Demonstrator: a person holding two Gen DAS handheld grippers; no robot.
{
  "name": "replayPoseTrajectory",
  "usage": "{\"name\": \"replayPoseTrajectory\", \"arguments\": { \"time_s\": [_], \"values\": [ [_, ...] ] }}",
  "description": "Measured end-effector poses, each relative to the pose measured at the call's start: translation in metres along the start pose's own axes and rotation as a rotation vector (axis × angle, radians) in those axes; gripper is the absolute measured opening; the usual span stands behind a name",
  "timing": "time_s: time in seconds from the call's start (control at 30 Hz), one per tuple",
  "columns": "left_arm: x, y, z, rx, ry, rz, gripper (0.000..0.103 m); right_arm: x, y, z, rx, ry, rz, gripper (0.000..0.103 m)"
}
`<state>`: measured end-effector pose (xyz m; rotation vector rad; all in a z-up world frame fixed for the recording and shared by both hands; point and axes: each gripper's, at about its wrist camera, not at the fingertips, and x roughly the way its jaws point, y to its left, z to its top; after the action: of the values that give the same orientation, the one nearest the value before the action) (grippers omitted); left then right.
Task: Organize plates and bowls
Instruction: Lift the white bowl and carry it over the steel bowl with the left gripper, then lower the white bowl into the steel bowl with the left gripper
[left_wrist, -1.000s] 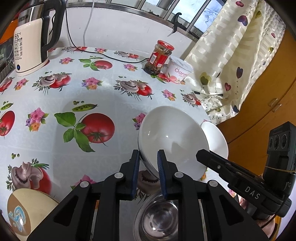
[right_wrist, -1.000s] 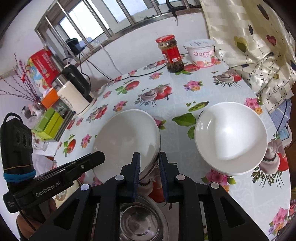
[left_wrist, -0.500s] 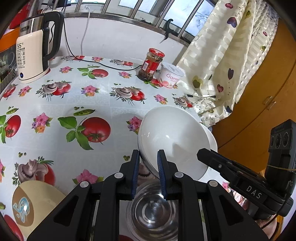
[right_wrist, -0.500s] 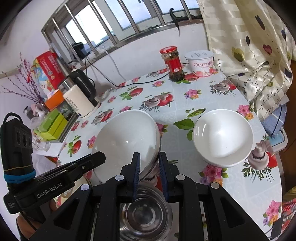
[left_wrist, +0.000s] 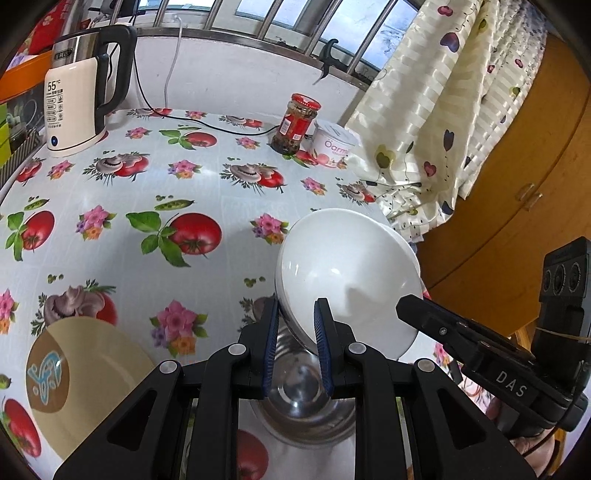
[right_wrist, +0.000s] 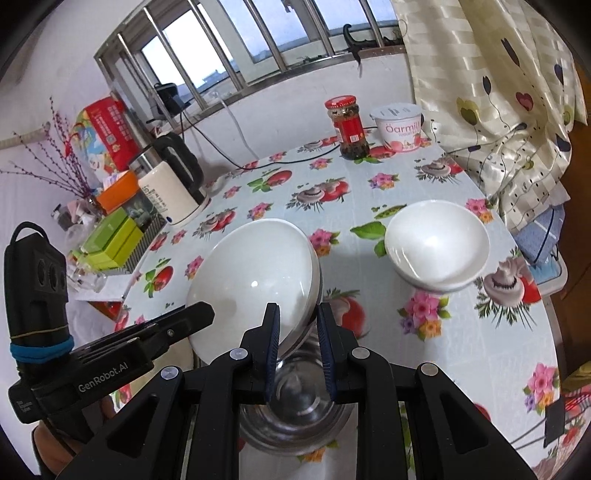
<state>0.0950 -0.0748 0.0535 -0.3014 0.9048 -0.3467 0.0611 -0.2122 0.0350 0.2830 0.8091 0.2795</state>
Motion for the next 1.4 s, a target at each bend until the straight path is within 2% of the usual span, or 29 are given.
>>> {"name": "replayPoseTrajectory", "arguments": {
  "time_s": [0.47,0.8,1.4],
  "values": [
    [-0.007,-0.001,-0.027,0.003,0.031,0.008,0.020,-0.007,0.001,-0.025,0.016,0.033,0.004,0.020],
    [-0.002,0.000,-0.045,0.008,0.075,0.010,0.021,0.002,-0.008,-0.047,0.045,0.101,-0.007,0.020],
    [0.012,0.011,-0.054,-0.033,0.138,-0.009,0.020,0.015,-0.013,-0.055,0.057,0.159,-0.004,0.023]
  ]
}}
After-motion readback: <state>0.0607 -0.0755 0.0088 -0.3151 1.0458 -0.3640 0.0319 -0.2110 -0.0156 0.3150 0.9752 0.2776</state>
